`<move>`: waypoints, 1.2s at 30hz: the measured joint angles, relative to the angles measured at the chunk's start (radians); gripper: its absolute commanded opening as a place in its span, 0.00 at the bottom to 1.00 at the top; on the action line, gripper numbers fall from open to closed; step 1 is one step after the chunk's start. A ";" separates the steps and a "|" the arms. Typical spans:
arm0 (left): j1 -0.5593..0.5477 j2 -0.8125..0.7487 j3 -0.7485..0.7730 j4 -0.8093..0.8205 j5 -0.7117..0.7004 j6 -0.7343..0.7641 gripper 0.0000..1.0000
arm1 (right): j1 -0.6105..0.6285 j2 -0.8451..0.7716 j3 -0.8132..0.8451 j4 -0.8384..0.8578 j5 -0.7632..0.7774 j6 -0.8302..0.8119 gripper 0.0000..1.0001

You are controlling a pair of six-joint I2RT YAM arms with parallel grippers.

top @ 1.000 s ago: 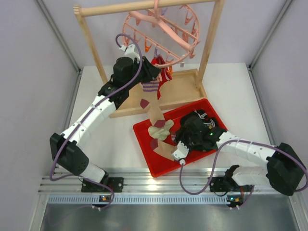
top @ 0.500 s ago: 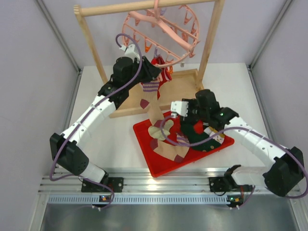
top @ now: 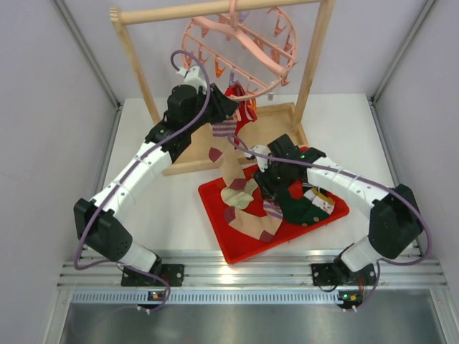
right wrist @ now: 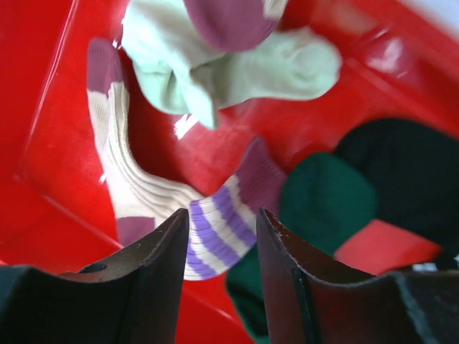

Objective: Clip the socks to the hanger
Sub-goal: Pick up the sock from the bin.

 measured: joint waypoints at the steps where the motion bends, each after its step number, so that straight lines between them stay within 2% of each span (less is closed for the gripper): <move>1: 0.002 -0.001 -0.003 0.001 0.000 0.000 0.00 | 0.003 0.013 -0.001 -0.007 -0.004 0.016 0.45; 7: 0.010 -0.007 -0.010 0.003 0.000 -0.006 0.00 | 0.022 0.095 -0.006 -0.017 -0.026 0.098 0.45; 15: 0.017 -0.015 -0.019 0.004 0.000 -0.011 0.00 | 0.041 0.182 -0.031 -0.002 -0.002 0.117 0.43; 18: 0.020 -0.016 -0.020 0.004 0.000 -0.012 0.00 | 0.046 0.188 -0.061 0.010 0.013 0.115 0.31; 19: 0.021 -0.016 -0.020 0.004 0.001 -0.012 0.00 | 0.046 0.188 -0.070 0.011 0.019 0.115 0.16; 21: 0.021 -0.016 -0.021 0.004 0.001 -0.012 0.00 | 0.046 0.187 -0.082 0.014 0.036 0.109 0.01; 24: 0.022 -0.016 -0.021 0.004 0.004 -0.014 0.00 | 0.046 0.175 -0.084 0.020 0.055 0.106 0.00; 30: 0.023 -0.018 -0.027 0.009 0.011 -0.019 0.00 | 0.040 -0.022 -0.089 0.078 0.066 0.099 0.00; 36: 0.028 -0.027 -0.039 0.026 0.042 -0.042 0.00 | 0.004 -0.313 -0.095 0.281 0.132 0.084 0.00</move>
